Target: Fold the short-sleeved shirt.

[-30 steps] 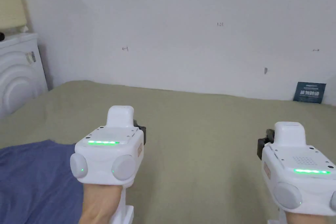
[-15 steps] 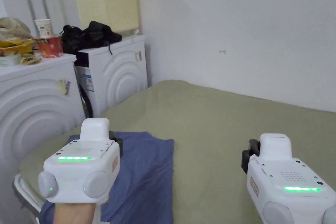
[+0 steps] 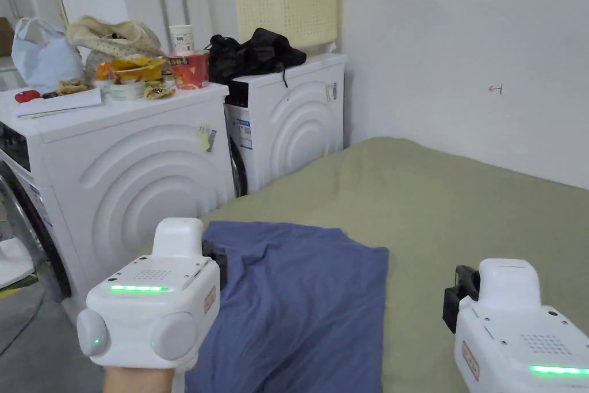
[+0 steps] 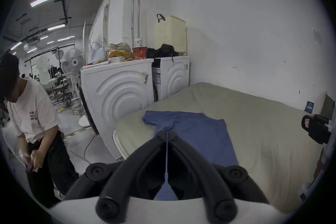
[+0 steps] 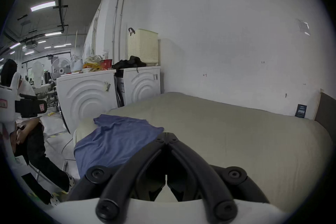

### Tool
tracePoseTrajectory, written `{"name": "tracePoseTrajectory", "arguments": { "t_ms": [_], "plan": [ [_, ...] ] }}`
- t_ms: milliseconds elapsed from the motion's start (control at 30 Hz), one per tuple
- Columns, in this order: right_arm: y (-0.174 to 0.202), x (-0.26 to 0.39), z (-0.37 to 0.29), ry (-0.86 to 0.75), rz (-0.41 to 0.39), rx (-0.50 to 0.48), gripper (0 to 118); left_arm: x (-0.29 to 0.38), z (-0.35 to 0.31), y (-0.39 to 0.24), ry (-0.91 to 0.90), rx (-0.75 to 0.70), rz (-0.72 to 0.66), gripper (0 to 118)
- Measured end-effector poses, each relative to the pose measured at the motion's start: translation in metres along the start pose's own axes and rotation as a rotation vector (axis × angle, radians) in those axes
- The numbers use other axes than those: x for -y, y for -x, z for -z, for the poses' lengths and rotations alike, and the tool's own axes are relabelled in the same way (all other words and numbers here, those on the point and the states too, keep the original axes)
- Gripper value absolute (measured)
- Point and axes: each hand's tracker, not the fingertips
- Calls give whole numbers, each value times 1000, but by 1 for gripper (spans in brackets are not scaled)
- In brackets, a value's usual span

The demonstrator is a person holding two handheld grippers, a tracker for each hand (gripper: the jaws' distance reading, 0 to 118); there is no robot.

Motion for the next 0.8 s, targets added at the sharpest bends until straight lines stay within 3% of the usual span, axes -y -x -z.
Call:
{"name": "tracePoseTrajectory", "arguments": {
  "t_ms": [300, 567, 800],
  "plan": [
    [-2, 13, 26, 41, -9, 3, 0, 1, 63, -36, 100, 98, 0, 2],
    [-15, 60, 60, 165, 19, 25, 0, 40, 222, -111, 383, 243, 70, 2],
    [-30, 92, 90, 243, 16, 21, 0, 60, 319, -145, 625, 258, 127, 2]
  ]
}}
